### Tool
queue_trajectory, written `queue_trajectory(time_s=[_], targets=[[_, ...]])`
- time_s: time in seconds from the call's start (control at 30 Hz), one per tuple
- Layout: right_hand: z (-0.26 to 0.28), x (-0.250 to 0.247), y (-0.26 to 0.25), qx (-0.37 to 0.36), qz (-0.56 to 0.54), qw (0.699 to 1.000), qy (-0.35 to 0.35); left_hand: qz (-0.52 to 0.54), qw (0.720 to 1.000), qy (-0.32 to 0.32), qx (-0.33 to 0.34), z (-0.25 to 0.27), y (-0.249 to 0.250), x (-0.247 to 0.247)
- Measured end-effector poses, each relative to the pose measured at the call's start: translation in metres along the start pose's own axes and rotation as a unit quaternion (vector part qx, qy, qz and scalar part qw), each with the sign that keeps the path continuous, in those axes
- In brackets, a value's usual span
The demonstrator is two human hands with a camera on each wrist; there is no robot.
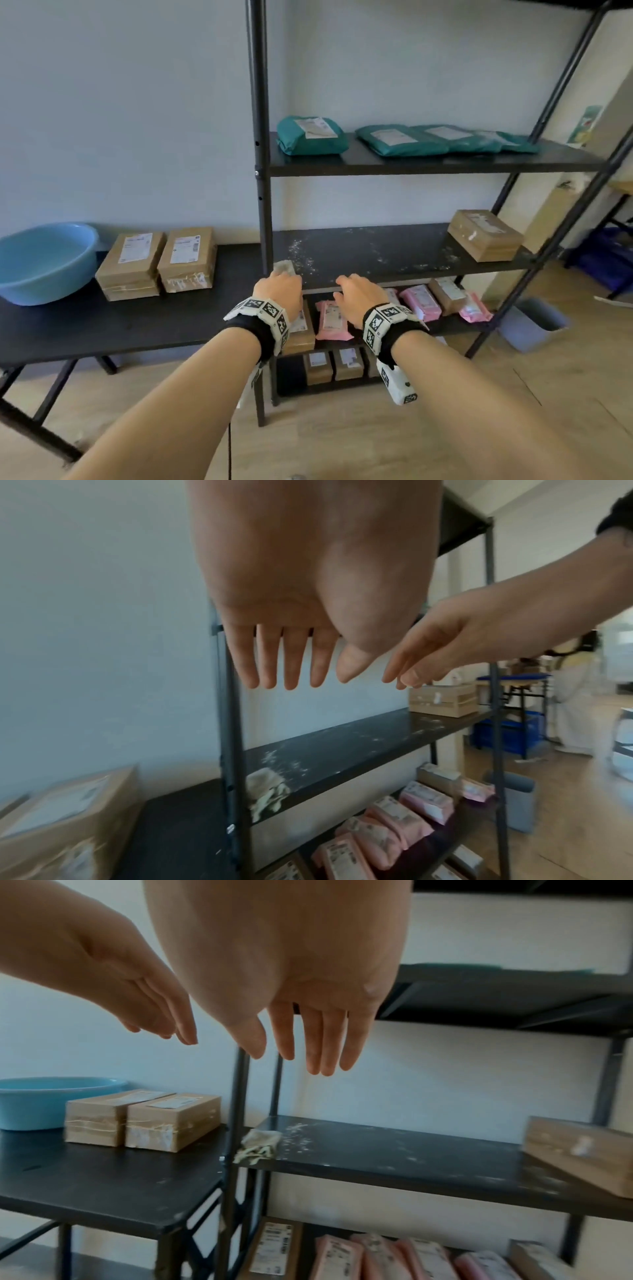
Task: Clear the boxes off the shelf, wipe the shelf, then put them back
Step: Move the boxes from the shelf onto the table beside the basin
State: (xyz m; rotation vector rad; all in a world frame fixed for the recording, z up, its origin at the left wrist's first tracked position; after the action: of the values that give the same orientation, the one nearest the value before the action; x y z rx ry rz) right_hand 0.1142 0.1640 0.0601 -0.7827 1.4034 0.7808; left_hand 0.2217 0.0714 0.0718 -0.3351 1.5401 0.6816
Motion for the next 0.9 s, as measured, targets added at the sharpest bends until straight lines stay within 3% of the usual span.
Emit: queue_trajectory(time_s=[0.13, 0.4, 0.67, 0.9], targets=[[0.017, -0.013, 0.072, 0.068, 0.01, 0.998, 0.008, -0.024, 0.996, 0.007, 0.082, -0.014, 0.069, 0.001], [0.019, -0.024, 0.213, 0.157, 0.018, 0.986, 0.043, -0.006, 0.987, -0.002, 0.163, -0.08, 0.196, 0.03], [-0.035, -0.014, 0.389, 0.209, 0.02, 0.977, 0.031, 0.017, 0.981, -0.026, 0.192, -0.205, 0.345, 0.072], [-0.126, 0.01, 0.568, 0.228, -0.017, 0.973, -0.034, 0.085, 0.984, -0.098, 0.121, -0.342, 0.462, 0.116]])
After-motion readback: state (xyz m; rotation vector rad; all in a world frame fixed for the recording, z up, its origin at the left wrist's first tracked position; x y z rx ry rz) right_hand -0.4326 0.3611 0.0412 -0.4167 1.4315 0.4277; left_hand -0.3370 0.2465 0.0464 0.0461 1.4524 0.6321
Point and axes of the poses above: each hand's wrist, its own z-axis away from the middle knuckle, its own x-axis out of the palm, y = z × x, the point moved 6 cm from there along -z, towards the middle knuckle, and after that the axes turned 9 degrees about z, right-handed, at the moved point
